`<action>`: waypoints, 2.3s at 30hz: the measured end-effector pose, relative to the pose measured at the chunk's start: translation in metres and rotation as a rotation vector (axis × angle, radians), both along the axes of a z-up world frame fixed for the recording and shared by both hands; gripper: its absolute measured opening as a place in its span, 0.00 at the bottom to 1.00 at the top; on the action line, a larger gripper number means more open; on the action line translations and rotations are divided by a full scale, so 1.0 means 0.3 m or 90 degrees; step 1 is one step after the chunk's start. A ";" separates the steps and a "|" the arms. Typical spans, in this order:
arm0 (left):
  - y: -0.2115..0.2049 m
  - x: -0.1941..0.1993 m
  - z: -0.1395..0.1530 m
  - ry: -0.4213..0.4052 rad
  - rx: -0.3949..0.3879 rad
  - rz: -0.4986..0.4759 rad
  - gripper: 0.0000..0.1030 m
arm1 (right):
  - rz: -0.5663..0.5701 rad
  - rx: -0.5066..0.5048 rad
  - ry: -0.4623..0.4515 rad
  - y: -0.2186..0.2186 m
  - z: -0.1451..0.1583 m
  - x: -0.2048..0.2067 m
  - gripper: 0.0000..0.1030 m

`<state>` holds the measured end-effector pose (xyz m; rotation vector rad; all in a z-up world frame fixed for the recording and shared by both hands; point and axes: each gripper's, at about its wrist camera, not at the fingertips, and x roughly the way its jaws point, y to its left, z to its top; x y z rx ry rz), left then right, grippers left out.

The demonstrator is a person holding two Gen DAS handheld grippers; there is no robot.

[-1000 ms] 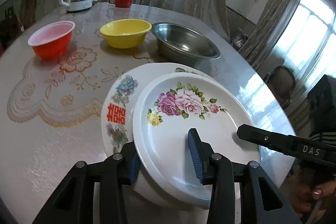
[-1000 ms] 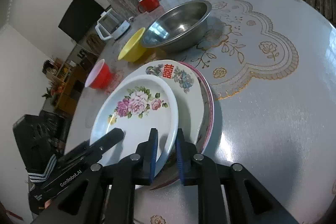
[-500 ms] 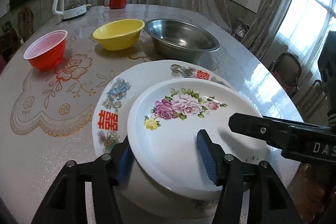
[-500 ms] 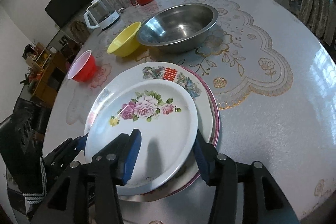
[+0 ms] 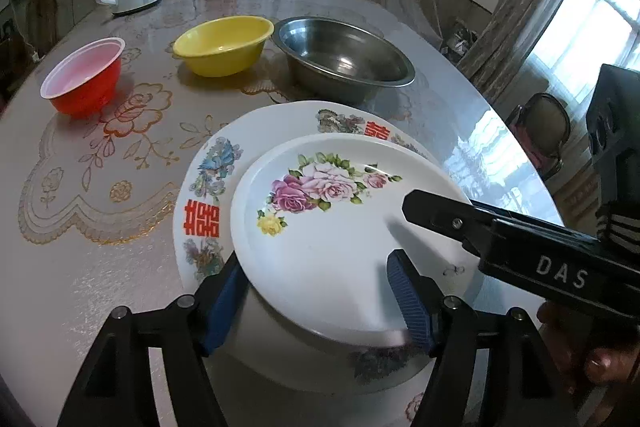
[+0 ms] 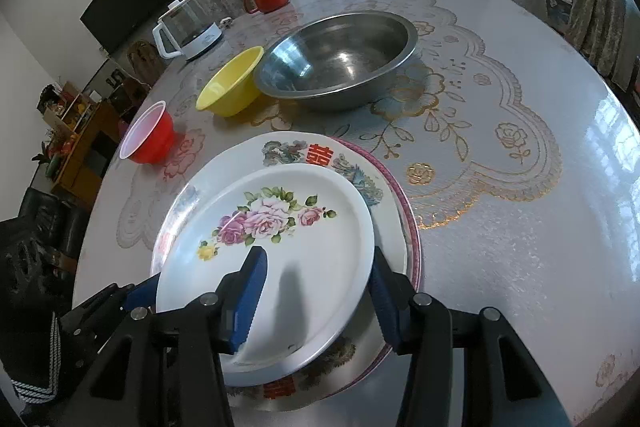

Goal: Organize plates and bowls
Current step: 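Lower the rose-print plate onto the stack and open the left gripper, then move the right gripper to the rim of the steel bowl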

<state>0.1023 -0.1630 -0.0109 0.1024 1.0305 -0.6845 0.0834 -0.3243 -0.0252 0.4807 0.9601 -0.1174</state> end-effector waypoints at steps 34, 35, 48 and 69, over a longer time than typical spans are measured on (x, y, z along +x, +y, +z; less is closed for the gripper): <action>0.072 -0.026 0.008 -0.104 0.004 0.044 0.60 | -0.006 -0.050 -0.015 0.020 0.014 -0.034 0.49; 0.077 -0.030 0.011 -0.106 -0.003 0.047 0.63 | -0.005 -0.050 -0.016 0.021 0.016 -0.042 0.49; 0.183 -0.059 0.061 -0.123 -0.109 0.098 0.91 | -0.010 -0.008 -0.042 0.010 0.019 -0.107 0.49; 0.218 0.044 0.048 -0.070 -0.088 0.172 0.96 | -0.128 0.060 -0.106 -0.219 -0.002 -0.109 0.49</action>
